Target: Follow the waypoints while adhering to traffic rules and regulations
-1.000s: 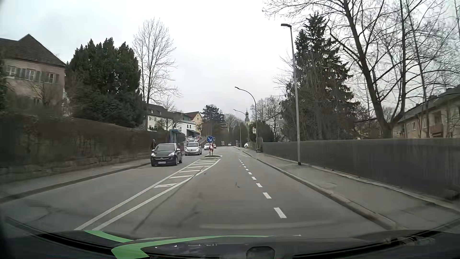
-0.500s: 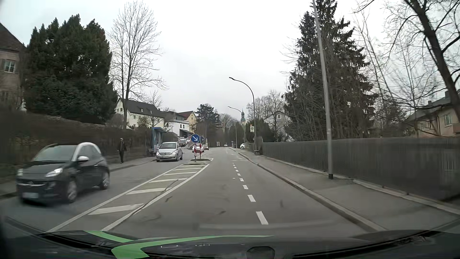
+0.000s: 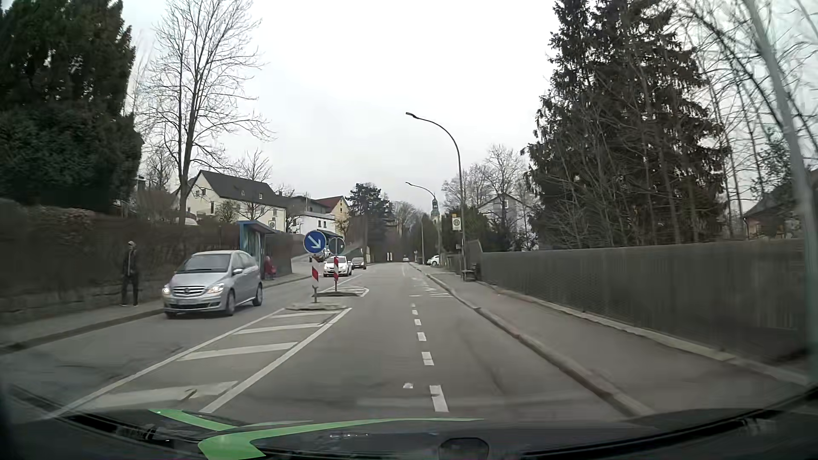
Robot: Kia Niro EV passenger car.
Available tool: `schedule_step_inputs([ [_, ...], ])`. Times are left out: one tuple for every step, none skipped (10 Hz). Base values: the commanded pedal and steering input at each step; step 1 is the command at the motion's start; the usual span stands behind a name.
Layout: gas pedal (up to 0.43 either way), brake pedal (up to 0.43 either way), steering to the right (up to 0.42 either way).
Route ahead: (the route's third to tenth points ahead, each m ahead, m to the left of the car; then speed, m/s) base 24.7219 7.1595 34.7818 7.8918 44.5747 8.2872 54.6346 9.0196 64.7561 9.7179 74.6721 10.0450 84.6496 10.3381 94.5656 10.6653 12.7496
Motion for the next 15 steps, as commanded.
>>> schedule_step_inputs([
  [0.209, 0.0, -0.015],
  [0.209, 0.0, -0.018],
  [0.209, 0.0, -0.021],
  [0.209, 0.0, -0.022],
  [0.209, 0.0, -0.023],
  [0.209, 0.0, -0.023],
  [0.209, 0.0, -0.024],
  [0.209, 0.0, -0.024],
  [0.209, 0.0, -0.025],
  [0.209, 0.0, -0.026],
  [0.209, 0.0, -0.026],
  [0.209, 0.0, -0.026],
  [0.209, 0.0, -0.025],
  [0.209, 0.0, -0.023],
  [0.209, 0.0, -0.022],
])
